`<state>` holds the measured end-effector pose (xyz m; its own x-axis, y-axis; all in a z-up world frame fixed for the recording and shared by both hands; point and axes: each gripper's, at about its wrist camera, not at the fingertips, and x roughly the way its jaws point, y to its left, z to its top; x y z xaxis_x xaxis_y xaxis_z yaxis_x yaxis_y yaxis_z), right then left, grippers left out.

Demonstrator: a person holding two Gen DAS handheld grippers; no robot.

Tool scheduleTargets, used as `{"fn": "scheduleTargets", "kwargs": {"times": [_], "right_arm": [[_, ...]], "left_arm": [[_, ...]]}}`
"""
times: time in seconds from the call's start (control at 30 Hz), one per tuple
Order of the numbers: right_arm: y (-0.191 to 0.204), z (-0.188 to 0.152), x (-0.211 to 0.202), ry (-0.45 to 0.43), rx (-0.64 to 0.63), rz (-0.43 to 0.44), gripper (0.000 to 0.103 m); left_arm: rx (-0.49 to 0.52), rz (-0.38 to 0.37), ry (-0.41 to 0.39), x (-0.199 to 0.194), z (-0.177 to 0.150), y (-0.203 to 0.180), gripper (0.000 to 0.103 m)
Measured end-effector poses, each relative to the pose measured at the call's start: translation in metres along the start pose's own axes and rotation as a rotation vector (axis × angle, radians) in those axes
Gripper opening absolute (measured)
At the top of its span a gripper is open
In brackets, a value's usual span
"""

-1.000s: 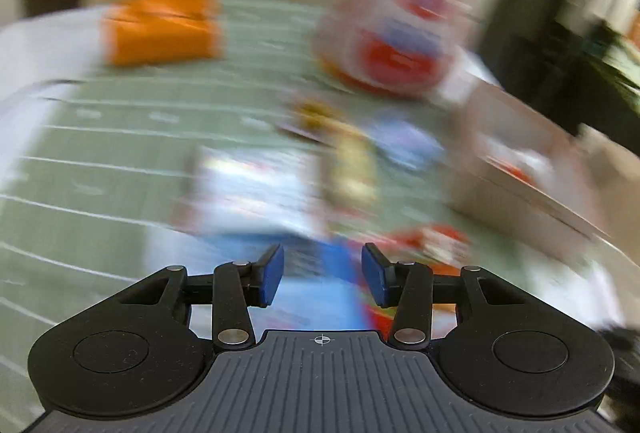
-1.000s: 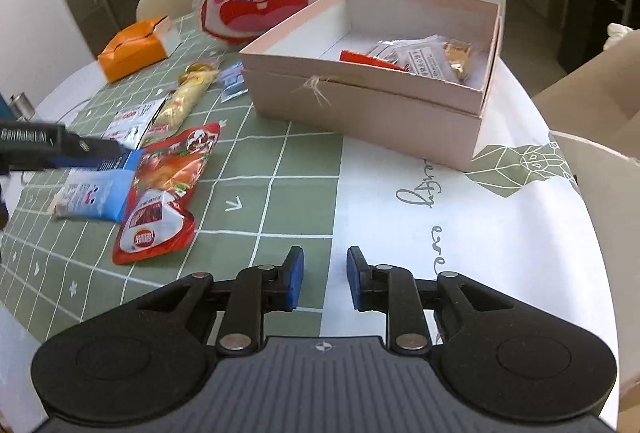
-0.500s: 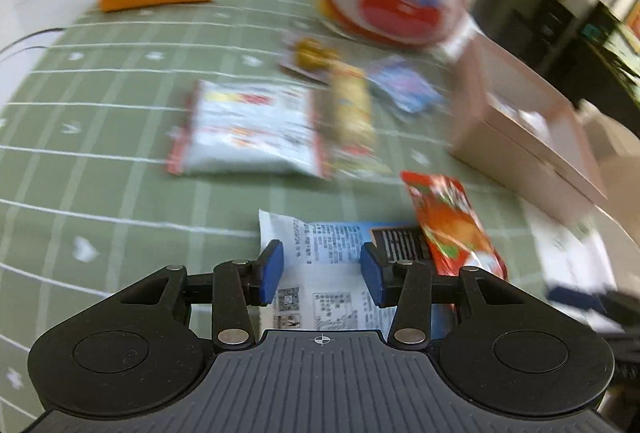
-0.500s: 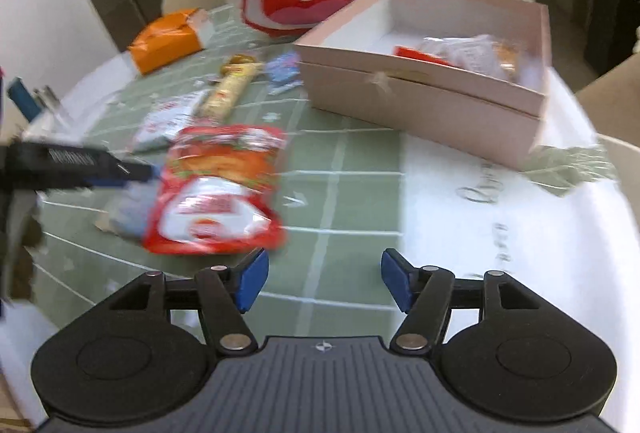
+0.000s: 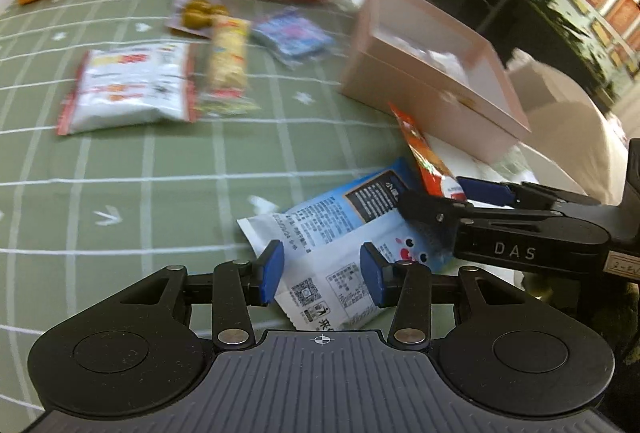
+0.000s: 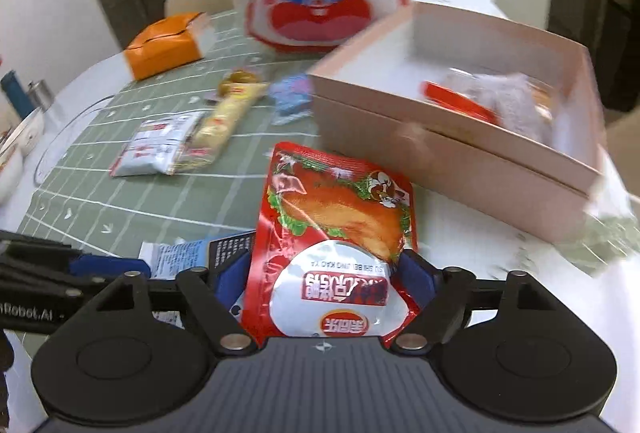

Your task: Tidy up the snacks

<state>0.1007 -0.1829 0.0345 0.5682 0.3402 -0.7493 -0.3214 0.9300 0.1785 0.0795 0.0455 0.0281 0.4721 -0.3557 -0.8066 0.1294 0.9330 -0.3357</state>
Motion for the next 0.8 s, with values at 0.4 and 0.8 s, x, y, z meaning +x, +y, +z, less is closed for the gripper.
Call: {"fn": "scheduleTargets", "kwargs": {"times": [0.4,0.8], "right_arm": [[-0.044,-0.058,-0.064,-0.009,0.107,-0.21,0.068],[-0.054,-0.094,-0.091,-0.029,0.083,-0.258,0.069]], "left_arm": [[0.117,-0.093,-0.096,-0.017,-0.006,-0.049,0.039],[0.787,0.03,0.041,0.025,-0.044,-0.133,0.044]]}}
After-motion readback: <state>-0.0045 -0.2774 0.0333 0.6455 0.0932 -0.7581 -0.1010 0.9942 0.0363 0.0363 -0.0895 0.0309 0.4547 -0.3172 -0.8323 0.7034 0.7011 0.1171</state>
